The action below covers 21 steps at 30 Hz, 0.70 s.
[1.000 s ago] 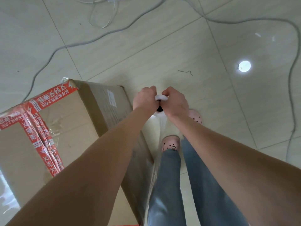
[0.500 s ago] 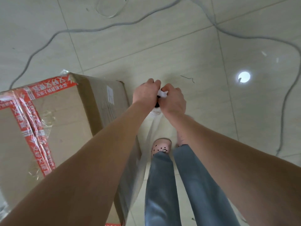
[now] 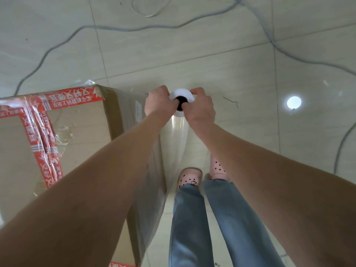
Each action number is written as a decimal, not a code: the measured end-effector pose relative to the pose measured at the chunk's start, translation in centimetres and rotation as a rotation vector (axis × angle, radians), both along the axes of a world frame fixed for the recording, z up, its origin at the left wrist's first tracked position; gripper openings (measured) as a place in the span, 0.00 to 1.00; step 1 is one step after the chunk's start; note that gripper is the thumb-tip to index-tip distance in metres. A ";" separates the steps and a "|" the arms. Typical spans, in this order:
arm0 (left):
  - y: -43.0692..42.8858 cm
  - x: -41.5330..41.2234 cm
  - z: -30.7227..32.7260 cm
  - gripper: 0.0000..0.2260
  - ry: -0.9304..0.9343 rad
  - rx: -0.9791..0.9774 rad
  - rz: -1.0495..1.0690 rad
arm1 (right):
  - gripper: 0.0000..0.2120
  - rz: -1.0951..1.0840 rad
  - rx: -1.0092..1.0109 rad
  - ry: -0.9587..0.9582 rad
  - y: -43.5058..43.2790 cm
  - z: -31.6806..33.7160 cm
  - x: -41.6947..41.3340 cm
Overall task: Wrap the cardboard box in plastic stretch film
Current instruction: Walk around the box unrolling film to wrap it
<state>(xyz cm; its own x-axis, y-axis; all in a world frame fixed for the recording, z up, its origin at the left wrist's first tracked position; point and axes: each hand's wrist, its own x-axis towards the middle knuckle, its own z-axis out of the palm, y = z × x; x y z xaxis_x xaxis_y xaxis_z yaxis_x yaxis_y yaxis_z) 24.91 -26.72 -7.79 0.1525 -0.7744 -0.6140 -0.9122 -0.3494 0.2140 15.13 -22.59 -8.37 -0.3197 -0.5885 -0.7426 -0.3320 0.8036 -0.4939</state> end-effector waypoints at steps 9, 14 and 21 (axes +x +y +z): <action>-2.4 1.6 0.8 0.14 -0.023 0.059 -0.067 | 0.15 -0.057 0.012 -0.129 -3.2 -0.1 1.9; -3.4 0.6 1.0 0.16 -0.106 0.016 -0.513 | 0.15 -0.014 0.037 -0.086 -3.9 0.1 1.9; -6.9 1.1 0.5 0.08 -0.136 0.044 -0.514 | 0.16 0.155 0.038 -0.024 -6.4 0.0 1.6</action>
<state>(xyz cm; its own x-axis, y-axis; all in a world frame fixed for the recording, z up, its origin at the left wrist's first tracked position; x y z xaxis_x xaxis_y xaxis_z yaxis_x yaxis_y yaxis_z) 26.05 -33.62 -7.34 -0.1592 -0.7441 -0.6488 -0.9866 0.1443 0.0767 16.75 -29.00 -8.39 -0.2087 -0.6006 -0.7718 -0.4419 0.7620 -0.4734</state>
